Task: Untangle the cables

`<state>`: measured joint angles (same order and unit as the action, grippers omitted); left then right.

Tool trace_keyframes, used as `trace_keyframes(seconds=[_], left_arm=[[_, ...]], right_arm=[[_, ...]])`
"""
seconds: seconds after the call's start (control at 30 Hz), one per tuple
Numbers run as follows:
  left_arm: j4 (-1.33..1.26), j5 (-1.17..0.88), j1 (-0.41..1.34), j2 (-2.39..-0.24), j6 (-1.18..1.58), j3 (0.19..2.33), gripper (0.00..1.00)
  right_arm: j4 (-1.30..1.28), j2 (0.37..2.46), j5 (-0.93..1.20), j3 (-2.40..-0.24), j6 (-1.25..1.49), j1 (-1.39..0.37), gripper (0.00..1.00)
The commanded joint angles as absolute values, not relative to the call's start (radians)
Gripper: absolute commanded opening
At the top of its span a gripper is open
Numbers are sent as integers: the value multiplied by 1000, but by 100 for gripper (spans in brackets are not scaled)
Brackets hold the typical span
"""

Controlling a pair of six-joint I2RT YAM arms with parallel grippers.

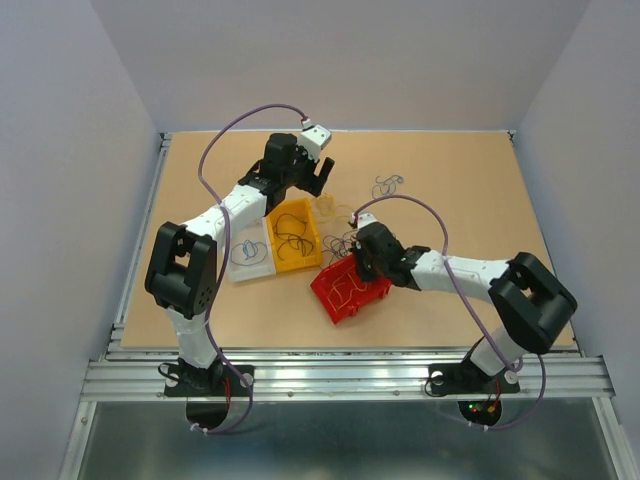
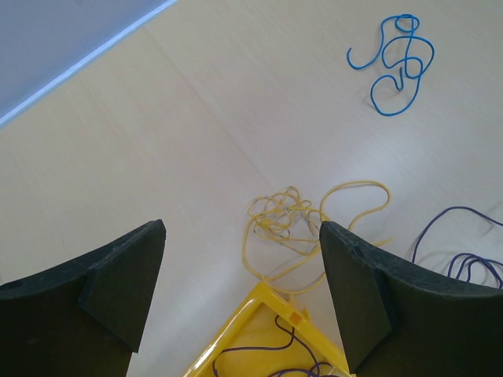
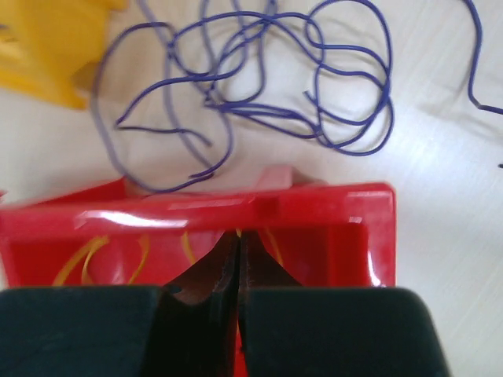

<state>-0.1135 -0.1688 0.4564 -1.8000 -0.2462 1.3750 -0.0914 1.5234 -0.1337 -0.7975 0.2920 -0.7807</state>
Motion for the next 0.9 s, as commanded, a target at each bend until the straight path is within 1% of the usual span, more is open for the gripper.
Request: trace_keyframes(seconds=[0.0,0.17,0.2,0.3,0.4,0.53,0.57,0.63,0.83,0.87], left_arm=[[-130,-183,459,-1796,-255,1431,91],[-104,-183,460,-1809,-256,1451,91],[-91,-170,465,-1822,-258,1462,91],[-49,-144,477,-1847,-265,1496,91],[-25,-135,483,-1870,-275,1517,92],[26,-146,489,-1920,-287,1563,92],[55,-144,492,-1934,-290,1587,92],[130,-118,502,-1983,-310,1653,92],[222,-107,511,-2057,-342,1721,91],[253,-116,512,-2063,-353,1741,91]], right_arm=[[-141,1594,-288,-873,331,-790,1],[-276,1556,-431,-845,416,-790,1],[-302,1533,-493,-842,455,-788,1],[-388,1468,-563,-831,502,-788,1],[-397,1393,-613,-810,514,-790,6],[-408,1336,-627,-805,517,-788,19],[-407,1329,-627,-807,512,-788,24],[-407,1304,-603,-813,500,-788,38],[-407,1244,-534,-833,457,-788,49],[-407,1235,-526,-838,454,-790,54]])
